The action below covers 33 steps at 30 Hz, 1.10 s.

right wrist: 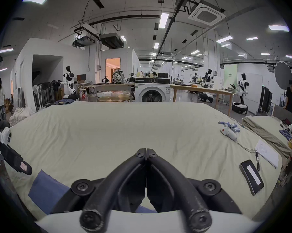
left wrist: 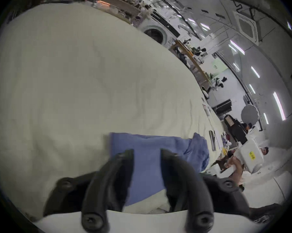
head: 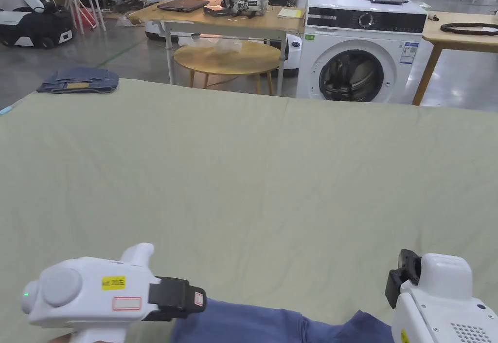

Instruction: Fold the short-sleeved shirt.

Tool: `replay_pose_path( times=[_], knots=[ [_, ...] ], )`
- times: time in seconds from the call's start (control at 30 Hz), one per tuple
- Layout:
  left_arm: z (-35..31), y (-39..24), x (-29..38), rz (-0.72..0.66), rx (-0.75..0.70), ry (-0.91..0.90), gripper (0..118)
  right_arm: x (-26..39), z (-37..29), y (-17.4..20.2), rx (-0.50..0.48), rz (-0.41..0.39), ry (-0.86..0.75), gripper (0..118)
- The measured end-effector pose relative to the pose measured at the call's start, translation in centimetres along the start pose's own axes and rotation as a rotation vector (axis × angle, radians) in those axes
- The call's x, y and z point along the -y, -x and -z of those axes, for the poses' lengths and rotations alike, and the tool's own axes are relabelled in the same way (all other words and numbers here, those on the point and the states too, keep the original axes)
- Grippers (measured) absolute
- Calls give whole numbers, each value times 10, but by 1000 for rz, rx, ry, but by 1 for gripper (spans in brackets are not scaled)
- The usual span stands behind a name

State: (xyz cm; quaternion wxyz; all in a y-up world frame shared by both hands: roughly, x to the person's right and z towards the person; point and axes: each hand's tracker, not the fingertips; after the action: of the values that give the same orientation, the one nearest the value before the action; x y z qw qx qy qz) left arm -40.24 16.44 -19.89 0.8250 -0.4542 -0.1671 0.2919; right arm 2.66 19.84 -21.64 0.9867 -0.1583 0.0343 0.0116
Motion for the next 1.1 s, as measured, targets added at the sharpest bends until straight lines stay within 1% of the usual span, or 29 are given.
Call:
replay_pose_path(
  times=[0.03,0.07,0.17,0.23,0.3,0.4,0.5,0.53,0.57,0.6,0.7,0.8,0.87,0.93,1.0,1.1],
  knots=[
    [-7,9,2,-4,-17,1,39,-1,1,1,-3,1,-1,0],
    [-11,17,4,-13,-36,-3,43,-1,1,2,-6,3,1,0],
    [-10,45,9,-56,-32,12,43,0,3,5,-10,5,6,0],
    [0,51,18,-125,47,55,43,0,3,6,-14,11,10,0],
    [16,58,24,-156,124,100,43,1,3,7,-15,12,12,0],
    [49,74,28,-175,169,146,43,2,2,8,-16,14,16,0],
    [62,73,35,-191,260,106,43,2,-1,7,-14,16,20,0],
    [63,76,35,-209,299,79,40,2,-2,6,-12,16,19,0],
    [65,79,36,-244,320,67,31,2,-3,5,-9,17,18,0],
    [65,81,37,-279,335,58,19,2,-4,4,-7,17,17,0],
    [58,68,43,-250,281,60,12,2,-5,0,1,17,17,0],
    [54,58,40,-204,268,43,10,3,-4,-5,9,25,23,0],
    [48,53,36,-198,273,36,10,2,-5,-8,14,31,25,0],
    [47,63,30,-176,266,24,9,1,-7,-9,18,27,24,0],
    [30,58,22,-124,238,4,9,-1,-9,-12,22,22,18,0],
    [-6,45,13,-116,214,-44,9,-4,-9,-14,24,19,14,0]
  ],
)
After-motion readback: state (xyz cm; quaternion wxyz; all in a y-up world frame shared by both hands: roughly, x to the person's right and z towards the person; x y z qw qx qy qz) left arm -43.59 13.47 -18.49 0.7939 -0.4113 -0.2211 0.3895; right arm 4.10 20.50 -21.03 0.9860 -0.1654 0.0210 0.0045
